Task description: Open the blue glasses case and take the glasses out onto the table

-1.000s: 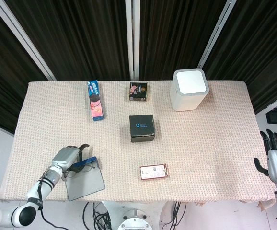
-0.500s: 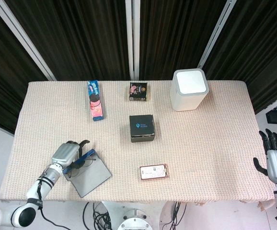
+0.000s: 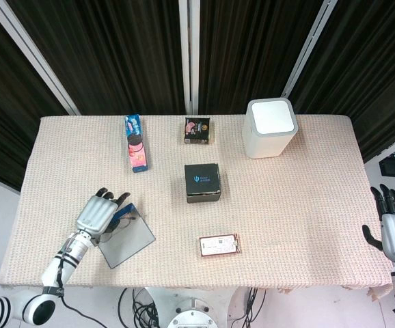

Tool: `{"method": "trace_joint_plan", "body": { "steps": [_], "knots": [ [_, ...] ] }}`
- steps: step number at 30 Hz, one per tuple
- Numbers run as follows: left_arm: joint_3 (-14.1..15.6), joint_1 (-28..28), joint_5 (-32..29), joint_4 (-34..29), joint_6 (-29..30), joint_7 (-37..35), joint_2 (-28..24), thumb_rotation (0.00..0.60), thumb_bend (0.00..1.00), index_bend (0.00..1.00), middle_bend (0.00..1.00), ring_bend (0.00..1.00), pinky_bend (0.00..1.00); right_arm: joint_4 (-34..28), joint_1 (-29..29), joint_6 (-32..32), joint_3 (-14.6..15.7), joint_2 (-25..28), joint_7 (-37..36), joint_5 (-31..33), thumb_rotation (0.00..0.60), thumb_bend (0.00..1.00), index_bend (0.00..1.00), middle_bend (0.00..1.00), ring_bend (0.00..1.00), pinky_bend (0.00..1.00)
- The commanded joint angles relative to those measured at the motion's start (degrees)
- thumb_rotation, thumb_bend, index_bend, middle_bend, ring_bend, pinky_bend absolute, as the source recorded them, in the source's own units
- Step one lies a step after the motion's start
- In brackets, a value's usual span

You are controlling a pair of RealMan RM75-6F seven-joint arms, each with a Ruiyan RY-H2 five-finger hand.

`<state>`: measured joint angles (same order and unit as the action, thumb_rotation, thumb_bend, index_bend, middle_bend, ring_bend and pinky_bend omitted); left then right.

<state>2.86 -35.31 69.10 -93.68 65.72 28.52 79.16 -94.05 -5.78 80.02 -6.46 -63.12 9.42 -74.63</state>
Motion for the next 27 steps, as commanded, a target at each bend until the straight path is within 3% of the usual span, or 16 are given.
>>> {"method": "trace_joint_plan", "body": {
  "steps": [1, 15, 27],
  "knots": [
    [0.20, 0.64, 2.47, 1.88, 1.46, 2.01, 1.49, 0.600, 0.36, 0.16, 0.56, 0.28, 0.21, 0.15, -0.01, -0.08, -0.01, -0.04, -0.13, 0.07, 0.600, 0.29, 0.00, 0.00, 0.00, 0.00],
    [0.20, 1.96, 12.45, 8.54, 6.34, 8.83, 5.38, 0.600, 0.36, 0.15, 0.58, 0.29, 0.21, 0.61, 0.14, -0.05, 0.00, -0.01, -0.71, 0.13, 0.600, 0.29, 0.00, 0.00, 0.00, 0.00],
    [-0.40, 2.98, 17.08, 12.27, 7.33, 7.26, 7.16, 0.600, 0.36, 0.15, 0.59, 0.31, 0.21, 0.58, 0.11, -0.15, -0.02, 0.00, -0.65, 0.21, 0.600, 0.29, 0.00, 0.00, 0.00, 0.00]
  ]
}}
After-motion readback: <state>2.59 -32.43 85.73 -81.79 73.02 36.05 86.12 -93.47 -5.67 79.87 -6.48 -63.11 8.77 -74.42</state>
